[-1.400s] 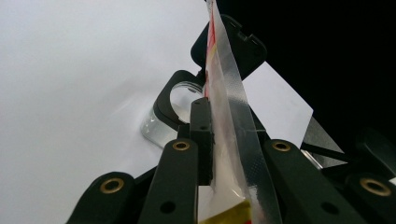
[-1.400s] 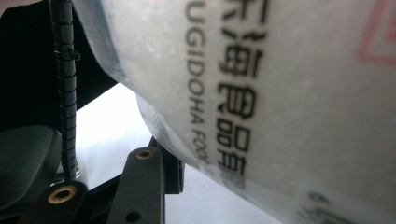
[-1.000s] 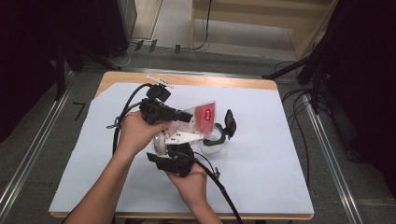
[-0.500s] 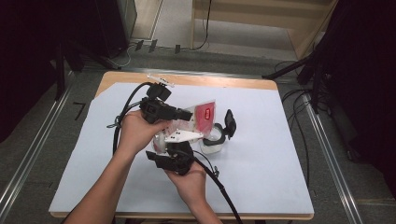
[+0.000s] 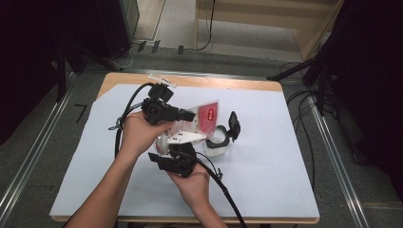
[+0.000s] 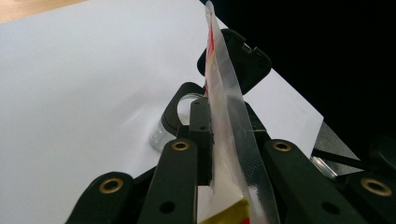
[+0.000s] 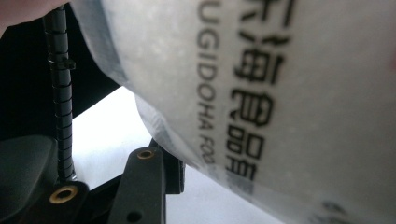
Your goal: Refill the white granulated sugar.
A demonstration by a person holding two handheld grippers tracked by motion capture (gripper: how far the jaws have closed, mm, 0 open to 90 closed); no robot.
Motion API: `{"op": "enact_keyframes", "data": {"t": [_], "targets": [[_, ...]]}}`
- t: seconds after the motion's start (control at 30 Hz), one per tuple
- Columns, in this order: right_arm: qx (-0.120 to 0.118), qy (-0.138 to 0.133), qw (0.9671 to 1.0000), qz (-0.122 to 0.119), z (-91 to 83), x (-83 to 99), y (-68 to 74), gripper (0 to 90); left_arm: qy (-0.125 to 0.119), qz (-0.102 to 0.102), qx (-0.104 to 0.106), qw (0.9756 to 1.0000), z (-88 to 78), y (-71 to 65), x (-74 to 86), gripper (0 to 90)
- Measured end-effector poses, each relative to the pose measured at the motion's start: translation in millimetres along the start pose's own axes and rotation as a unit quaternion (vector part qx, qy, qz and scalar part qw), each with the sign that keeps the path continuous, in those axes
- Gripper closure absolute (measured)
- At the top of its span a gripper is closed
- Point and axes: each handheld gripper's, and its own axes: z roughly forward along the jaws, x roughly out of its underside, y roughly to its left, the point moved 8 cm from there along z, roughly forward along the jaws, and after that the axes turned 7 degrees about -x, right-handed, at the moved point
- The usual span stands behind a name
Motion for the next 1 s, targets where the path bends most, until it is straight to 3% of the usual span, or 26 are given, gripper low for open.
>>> {"op": "enact_keyframes", "data": {"t": [0.43,0.73,1.0], "targets": [[-0.003,0.0,1.0,0.0,4.9,-4.4,-1.4,62.7,-0.005,-0.001,-0.012,0.9999,-3.6,4.3,-1.2,81.1],[-0.002,-0.005,1.0,0.0,3.8,-5.1,-0.4,62.6,-0.011,0.003,-0.009,0.9999,-4.0,0.7,-2.5,81.1],[-0.001,-0.004,1.0,0.0,2.5,-3.4,-0.1,62.7,-0.003,0.006,-0.01,0.9999,-3.1,0.2,-1.3,81.0]]}}
